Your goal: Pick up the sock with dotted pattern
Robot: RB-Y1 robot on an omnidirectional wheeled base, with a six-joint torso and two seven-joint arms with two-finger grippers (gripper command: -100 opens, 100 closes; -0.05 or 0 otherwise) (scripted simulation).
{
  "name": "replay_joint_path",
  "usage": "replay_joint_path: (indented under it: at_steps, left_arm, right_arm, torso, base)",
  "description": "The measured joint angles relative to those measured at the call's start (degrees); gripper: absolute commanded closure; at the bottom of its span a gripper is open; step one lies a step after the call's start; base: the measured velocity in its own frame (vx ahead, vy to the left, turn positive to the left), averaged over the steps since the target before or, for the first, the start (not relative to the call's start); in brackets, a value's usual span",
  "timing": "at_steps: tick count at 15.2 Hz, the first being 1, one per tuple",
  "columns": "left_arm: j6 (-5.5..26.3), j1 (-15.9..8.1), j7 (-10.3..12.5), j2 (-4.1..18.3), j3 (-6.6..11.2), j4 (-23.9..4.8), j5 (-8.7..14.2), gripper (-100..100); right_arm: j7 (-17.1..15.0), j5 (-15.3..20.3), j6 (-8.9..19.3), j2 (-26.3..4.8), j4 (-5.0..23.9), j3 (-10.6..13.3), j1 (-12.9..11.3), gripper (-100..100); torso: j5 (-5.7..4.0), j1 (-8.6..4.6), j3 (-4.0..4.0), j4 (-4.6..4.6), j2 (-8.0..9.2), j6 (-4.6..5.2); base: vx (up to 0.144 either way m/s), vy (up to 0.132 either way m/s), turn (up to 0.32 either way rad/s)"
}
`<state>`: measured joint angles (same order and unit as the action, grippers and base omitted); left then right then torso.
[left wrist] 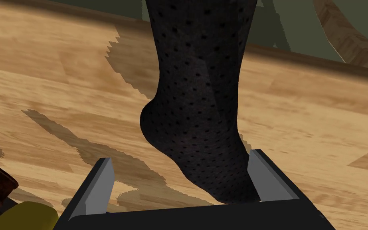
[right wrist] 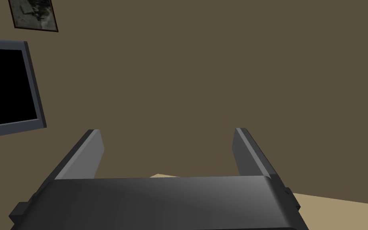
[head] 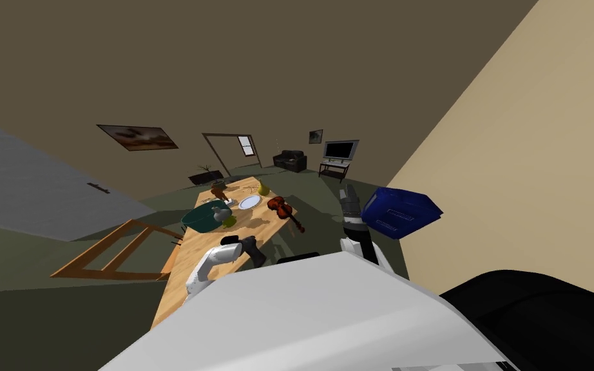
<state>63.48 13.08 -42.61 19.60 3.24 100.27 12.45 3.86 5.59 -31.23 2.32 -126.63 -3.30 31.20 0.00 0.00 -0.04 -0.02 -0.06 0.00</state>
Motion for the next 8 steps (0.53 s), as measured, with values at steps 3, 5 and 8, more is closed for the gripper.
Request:
replay_joint_path:
  at_steps: [3, 5, 8]
  left_arm:
    - [3.0, -0.4, -1.7, 0.1, 0.16, -1.0, 0.7, -100]
    - [4.9, -0.7, -2.6, 0.1, 0.20, -1.6, 1.0, -100]
    - [8.0, -1.3, -4.1, 0.1, 0.34, -2.6, 1.6, -100]
  right_arm:
    - [0.0, 0.0, 0.0, 0.0, 0.0, 0.0, 0.0, 0]
    - [0.0, 0.0, 0.0, 0.0, 0.0, 0.0, 0.0, 0]
    - [0.0, 0.0, 0.0, 0.0, 0.0, 0.0, 0.0, 0]
  torso:
    - [0.00, 0.02, 0.00, 0.00, 0.00, -0.02]
    - [0.00, 0.01, 0.00, 0.00, 0.01, 0.00]
    - [0.00, 0.01, 0.00, 0.00, 0.00, 0.00]
  base:
    - [0.008, 0.011, -0.064]
    - [0.007, 0.008, -0.102]
    - [0.008, 0.010, -0.073]
